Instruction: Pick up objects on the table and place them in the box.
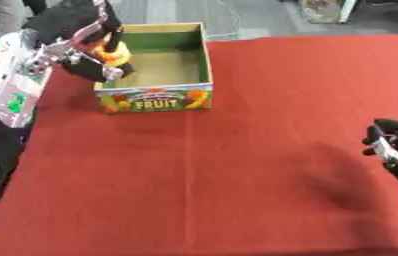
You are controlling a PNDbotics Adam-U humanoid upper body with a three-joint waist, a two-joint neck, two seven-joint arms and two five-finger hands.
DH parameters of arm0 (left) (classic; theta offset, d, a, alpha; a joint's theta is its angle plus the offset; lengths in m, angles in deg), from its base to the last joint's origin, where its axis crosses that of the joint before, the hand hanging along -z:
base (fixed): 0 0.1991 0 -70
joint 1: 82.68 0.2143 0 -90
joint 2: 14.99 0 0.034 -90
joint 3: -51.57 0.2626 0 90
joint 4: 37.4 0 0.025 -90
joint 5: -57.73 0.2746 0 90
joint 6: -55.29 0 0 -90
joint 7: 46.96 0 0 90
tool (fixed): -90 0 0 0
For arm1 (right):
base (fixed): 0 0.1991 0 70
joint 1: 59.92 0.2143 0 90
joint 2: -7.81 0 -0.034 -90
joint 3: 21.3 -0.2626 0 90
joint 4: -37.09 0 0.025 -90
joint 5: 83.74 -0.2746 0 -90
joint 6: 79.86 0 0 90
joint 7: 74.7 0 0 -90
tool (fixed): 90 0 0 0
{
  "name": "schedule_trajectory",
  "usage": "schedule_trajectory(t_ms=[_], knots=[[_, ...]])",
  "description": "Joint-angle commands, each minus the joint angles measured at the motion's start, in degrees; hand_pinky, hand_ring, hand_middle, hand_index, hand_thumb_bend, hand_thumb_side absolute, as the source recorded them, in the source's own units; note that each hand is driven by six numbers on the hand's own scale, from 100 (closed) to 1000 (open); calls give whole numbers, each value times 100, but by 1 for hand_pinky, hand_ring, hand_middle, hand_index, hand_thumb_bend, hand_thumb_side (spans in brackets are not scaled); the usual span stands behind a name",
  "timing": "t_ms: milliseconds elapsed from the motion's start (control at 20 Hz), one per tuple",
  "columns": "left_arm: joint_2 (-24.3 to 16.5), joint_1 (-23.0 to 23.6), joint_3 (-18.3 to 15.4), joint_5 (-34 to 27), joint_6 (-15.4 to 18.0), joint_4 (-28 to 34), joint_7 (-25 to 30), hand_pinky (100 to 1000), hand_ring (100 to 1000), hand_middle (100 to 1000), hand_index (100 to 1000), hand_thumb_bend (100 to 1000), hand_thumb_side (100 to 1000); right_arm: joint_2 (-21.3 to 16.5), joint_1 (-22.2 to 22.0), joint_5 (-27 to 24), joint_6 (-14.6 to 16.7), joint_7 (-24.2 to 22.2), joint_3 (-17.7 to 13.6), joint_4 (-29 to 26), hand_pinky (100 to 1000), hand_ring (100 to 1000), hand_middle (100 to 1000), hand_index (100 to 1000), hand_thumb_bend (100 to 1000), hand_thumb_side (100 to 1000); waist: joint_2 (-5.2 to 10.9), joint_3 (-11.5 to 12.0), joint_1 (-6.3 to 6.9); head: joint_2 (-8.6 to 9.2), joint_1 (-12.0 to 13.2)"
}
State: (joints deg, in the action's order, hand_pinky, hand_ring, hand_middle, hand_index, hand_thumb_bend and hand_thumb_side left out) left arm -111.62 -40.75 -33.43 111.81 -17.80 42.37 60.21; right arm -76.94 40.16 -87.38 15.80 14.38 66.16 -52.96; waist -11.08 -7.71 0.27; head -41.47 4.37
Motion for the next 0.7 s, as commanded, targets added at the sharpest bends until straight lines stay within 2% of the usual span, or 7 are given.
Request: schedule_trajectory(t_ms=[50, 250, 500, 700], knots=[[-20, -426, -119, 289, -224, -364, -155, 100, 176, 134, 308, 462, 100, -78, 66, 33, 12, -42, 9, -43, 558, 625, 609, 756, 278, 383, 60, -38, 8, 101, 47], [151, -692, -378, 691, -616, -1016, -507, 120, 219, 177, 346, 431, 100, -76, 86, 42, 16, -71, 31, -42, 558, 626, 609, 756, 278, 384, 30, -165, 25, 151, 101], [314, -845, -455, 1225, -1099, -1884, -1038, 145, 242, 199, 367, 414, 100, -75, 103, 50, 21, -99, 56, -40, 558, 626, 610, 756, 277, 383, 5, -290, 43, 184, 158], [420, -920, -552, 1667, -1122, -2602, -1480, 167, 257, 215, 385, 411, 100, -70, 120, 50, 22, -123, 73, -39, 558, 626, 609, 756, 278, 383, -10, -351, 44, 204, 188]])
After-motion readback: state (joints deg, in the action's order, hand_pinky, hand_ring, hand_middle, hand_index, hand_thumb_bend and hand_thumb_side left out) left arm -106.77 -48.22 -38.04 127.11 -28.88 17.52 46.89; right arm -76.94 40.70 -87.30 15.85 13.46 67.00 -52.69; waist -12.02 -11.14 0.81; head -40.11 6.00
